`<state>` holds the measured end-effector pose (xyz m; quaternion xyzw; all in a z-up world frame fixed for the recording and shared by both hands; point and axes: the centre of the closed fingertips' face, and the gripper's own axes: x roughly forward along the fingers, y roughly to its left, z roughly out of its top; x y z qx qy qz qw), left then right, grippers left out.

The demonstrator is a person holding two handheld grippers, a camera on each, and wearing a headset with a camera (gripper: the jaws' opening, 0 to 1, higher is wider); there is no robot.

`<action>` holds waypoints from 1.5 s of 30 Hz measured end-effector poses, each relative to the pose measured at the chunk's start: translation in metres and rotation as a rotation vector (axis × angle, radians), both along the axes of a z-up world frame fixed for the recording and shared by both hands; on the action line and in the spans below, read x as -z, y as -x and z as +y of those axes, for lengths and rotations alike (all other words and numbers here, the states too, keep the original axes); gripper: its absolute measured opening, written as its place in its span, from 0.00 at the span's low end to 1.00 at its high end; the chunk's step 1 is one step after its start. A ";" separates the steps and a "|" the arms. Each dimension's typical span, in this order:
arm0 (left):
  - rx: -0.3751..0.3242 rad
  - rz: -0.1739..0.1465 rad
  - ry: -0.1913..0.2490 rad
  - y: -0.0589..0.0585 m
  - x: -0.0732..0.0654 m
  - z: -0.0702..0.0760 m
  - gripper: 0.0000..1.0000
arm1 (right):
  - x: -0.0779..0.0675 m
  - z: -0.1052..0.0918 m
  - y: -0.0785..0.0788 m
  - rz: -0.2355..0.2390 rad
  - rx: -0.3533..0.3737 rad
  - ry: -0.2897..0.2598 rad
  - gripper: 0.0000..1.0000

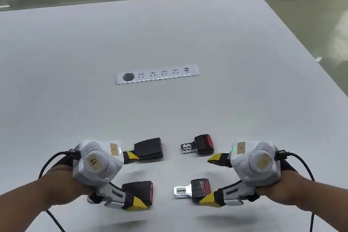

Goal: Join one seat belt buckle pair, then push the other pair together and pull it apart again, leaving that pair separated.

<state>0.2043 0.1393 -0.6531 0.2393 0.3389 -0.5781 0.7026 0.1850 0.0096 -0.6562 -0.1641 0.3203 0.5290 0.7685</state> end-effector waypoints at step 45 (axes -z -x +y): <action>-0.127 -0.036 0.130 -0.112 -0.034 -0.010 0.95 | -0.026 -0.014 -0.112 -0.027 -0.018 -0.074 0.90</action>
